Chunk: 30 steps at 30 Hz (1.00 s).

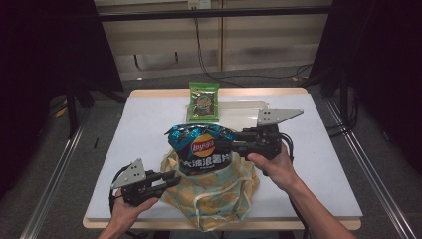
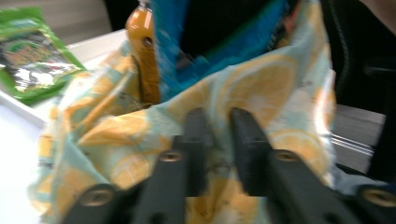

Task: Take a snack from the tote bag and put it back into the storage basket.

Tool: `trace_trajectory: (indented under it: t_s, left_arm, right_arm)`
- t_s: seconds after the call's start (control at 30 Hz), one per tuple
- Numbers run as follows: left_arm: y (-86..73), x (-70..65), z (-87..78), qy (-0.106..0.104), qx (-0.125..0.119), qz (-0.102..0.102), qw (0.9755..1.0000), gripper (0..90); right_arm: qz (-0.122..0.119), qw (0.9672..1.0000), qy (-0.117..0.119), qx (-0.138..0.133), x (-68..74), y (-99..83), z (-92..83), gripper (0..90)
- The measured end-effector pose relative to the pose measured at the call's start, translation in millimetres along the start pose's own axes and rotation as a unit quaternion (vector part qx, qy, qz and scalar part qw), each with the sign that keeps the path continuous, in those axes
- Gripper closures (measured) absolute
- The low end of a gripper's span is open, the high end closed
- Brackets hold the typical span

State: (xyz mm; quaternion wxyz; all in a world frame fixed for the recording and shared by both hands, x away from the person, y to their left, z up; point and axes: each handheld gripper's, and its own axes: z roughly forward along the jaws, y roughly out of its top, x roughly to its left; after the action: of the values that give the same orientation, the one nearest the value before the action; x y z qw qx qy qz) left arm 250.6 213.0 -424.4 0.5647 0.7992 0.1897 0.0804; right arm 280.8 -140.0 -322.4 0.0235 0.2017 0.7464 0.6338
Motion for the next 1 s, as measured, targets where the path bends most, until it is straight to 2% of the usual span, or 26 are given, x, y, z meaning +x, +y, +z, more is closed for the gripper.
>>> trace_trajectory:
  t_s: [0.03, 0.07, 0.1, 0.27, 0.5, 0.63, 0.7, 1.0]
  left_arm:
    - [0.0, 0.0, 0.0, 0.0, 0.0, 0.0, 1.0, 84.1]
    - [-1.3, 0.6, 0.0, -0.009, 0.003, -0.003, 0.9999, 89.1]
    - [-1.6, 0.5, 0.2, -0.01, 0.004, -0.004, 0.9999, 90.0]
    - [-6.5, -3.5, -0.7, -0.025, 0.016, -0.005, 0.9995, 90.0]
    - [-11.6, -4.4, -6.5, -0.025, 0.022, -0.006, 0.9994, 90.0]
    - [-18.4, 0.0, -11.2, -0.029, 0.025, -0.023, 0.999, 90.0]
    - [-18.6, 0.7, -11.1, -0.027, 0.03, -0.021, 0.999, 90.0]
    - [-17.8, -6.5, -1.1, -0.046, 0.043, -0.009, 0.998, 90.0]
  right_arm:
    - [-0.001, 1.0, -0.001, -0.001, 0.3, 1.1, -0.2, 76.4]
    - [-0.001, 1.0, -0.003, -0.001, 0.2, 2.0, -0.7, 76.4]
    - [-0.001, 1.0, -0.001, -0.002, -0.1, 3.0, -1.1, 76.5]
    - [-0.002, 1.0, -0.007, -0.006, -2.1, 8.4, -2.0, 76.5]
    - [0.001, 0.9998, -0.01, -0.016, -5.1, 12.7, -2.5, 76.6]
    - [-0.003, 0.9997, -0.011, -0.024, -4.2, 19.8, -3.7, 76.6]
    - [-0.006, 0.9995, -0.011, -0.028, -3.5, 23.3, -4.3, 76.7]
    - [-0.015, 0.9992, -0.01, -0.036, 0.1, 35.3, -1.1, 76.9]
